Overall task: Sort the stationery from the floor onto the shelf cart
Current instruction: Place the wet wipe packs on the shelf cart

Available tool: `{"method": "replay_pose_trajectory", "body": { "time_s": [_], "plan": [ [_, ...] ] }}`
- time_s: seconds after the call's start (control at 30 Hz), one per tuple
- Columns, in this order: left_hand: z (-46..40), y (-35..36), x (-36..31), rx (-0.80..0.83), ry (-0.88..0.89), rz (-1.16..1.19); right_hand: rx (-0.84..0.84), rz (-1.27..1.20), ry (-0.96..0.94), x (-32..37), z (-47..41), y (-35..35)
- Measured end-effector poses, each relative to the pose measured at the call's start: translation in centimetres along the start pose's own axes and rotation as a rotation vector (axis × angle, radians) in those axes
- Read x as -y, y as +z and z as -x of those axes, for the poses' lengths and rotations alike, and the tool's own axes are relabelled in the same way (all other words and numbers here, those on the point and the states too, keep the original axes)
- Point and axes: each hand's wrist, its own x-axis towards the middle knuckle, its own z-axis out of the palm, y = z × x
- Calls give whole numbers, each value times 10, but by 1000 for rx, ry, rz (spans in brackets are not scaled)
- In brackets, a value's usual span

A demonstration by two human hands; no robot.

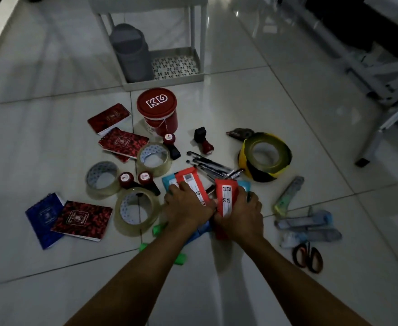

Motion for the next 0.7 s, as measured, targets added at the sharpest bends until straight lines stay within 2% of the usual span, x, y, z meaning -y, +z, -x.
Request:
{"method": "replay_pose_trajectory", "body": {
  "time_s": [0.1,0.23,0.33,0.43,0.53,0.6,0.7],
  "plan": [
    [0,3,1,-39,7,-19,51,-43,-15,0,2,-7],
    [-1,-4,1,15,51,43,55,-159,-54,0,7,-19],
    [-4,-24,12,71,114,208,11,-69,-104,-3,11,-31],
    [-11,-53,27,185,213,204,-86,58,-173,-9,13,-42],
    [-13,-78,32,240,310,289,-150,53,-188,-11,9,-54],
    [-9,-92,32,201,368,300,-130,-30,-207,-7,8,-66],
    [-3,-107,33,116,291,354,-7,-177,-209,5,6,-87]
  ]
}}
